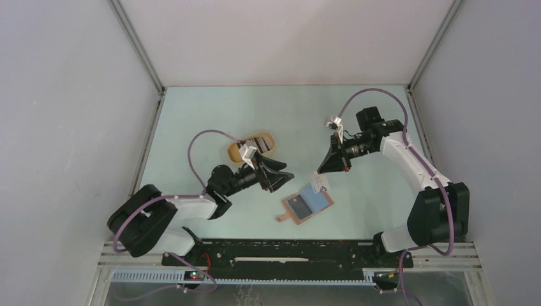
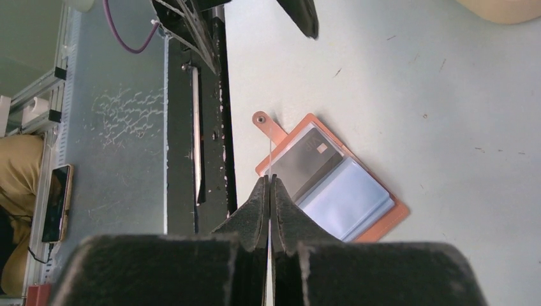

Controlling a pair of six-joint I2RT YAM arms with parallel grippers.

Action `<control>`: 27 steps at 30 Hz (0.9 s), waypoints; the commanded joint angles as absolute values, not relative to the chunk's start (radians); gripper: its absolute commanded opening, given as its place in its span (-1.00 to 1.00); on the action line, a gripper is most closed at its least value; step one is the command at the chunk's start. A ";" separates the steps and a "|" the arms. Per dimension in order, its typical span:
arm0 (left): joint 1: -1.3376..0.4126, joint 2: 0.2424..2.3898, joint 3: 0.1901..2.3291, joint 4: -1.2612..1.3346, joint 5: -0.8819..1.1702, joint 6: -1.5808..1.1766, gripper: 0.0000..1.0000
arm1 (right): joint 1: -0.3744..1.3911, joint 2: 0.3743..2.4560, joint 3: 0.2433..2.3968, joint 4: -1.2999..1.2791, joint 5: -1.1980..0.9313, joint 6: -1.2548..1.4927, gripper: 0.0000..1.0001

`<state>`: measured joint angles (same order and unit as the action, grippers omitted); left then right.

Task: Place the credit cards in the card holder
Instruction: Move the card holder to the center of the board.

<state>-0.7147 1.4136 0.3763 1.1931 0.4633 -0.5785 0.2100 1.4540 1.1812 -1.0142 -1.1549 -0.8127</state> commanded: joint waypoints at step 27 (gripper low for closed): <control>-0.968 1.162 0.203 0.973 -0.213 -0.645 0.40 | 0.291 1.765 1.102 -0.670 -1.005 -0.378 -1.00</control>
